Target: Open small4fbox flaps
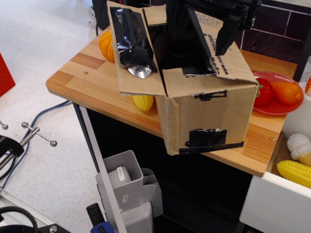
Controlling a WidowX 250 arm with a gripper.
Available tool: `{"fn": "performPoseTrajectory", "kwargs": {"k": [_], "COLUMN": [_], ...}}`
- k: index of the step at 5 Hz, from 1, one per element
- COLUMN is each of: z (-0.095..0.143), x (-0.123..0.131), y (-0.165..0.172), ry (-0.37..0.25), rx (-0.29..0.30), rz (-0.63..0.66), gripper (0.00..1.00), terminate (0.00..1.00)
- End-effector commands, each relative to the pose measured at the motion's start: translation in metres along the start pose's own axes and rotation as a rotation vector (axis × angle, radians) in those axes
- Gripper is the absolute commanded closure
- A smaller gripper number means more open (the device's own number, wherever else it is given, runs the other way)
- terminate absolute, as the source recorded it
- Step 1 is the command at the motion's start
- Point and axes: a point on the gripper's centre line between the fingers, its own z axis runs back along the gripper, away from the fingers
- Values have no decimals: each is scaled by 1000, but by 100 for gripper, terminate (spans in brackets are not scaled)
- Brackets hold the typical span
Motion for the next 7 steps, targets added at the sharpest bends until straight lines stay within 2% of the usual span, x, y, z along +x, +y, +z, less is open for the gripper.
{"fn": "performPoseTrajectory", "kwargs": {"k": [1,2,3,4,5,7], "z": [0,3,-2,-9,-14,-32], "x": [0,-14,-25,-33,-37,-25], "y": [0,0,8,20,30,32], "ry": [0,4,-13,-18,-13,-30], "rx": [0,-31,-9,-13,16,11], "rz": [0,40,63,62,55,51], "gripper": [0,0,0,0,0,0], "terminate": [0,0,0,0,0,0]}}
